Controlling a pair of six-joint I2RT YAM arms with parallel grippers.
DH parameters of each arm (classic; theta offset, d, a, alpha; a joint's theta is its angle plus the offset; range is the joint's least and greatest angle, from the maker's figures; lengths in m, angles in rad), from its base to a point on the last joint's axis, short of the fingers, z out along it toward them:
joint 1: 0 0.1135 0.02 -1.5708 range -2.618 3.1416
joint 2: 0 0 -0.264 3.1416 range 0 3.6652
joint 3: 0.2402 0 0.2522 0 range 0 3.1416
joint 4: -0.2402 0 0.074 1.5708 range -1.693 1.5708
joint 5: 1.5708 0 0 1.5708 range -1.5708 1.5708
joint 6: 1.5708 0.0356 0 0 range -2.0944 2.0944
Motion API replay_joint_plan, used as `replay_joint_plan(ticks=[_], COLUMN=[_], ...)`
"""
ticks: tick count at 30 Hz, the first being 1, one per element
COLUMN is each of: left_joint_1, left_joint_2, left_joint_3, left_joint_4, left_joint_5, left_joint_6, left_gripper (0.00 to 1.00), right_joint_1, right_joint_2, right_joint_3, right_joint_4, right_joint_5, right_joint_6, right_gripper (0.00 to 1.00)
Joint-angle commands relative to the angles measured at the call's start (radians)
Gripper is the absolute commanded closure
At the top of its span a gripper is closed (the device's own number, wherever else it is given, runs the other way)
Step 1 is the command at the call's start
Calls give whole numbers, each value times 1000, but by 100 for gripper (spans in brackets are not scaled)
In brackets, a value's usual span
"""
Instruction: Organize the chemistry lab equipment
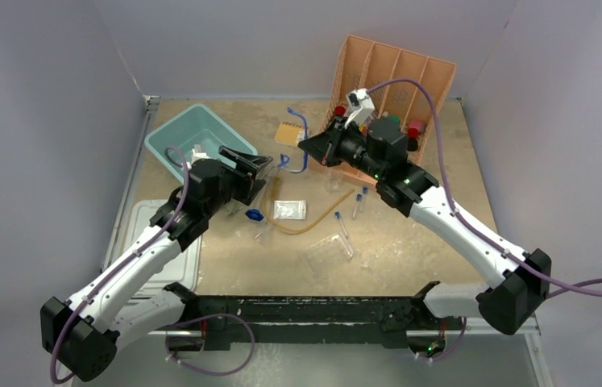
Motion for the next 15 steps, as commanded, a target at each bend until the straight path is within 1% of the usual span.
replay_joint_plan(ticks=[1,3,6,10,13,15], left_joint_1=[0,0,0,0,0,0], left_joint_2=[53,71,72,74,51,50], left_joint_3=[5,9,24,22,6,-8], left_joint_4=[138,204,245,255,235,255], left_joint_5=[136,173,178,203,187,193], left_joint_6=[-197,-236,-274,-337,-372,-394], left_gripper=[29,29,28,22,20,20], right_joint_1=[1,2,1,2,1,1], right_joint_2=[-61,-70,-81,-97,-108,-116], right_joint_3=[-28,-40,-68,-104,-123,-136], right_joint_4=[183,211,256,299,319,336], right_joint_5=[-27,-42,-89,-134,-171,-197], right_joint_6=[31,10,1,-5,-11,-7], right_gripper=[100,100,100,100,100,100])
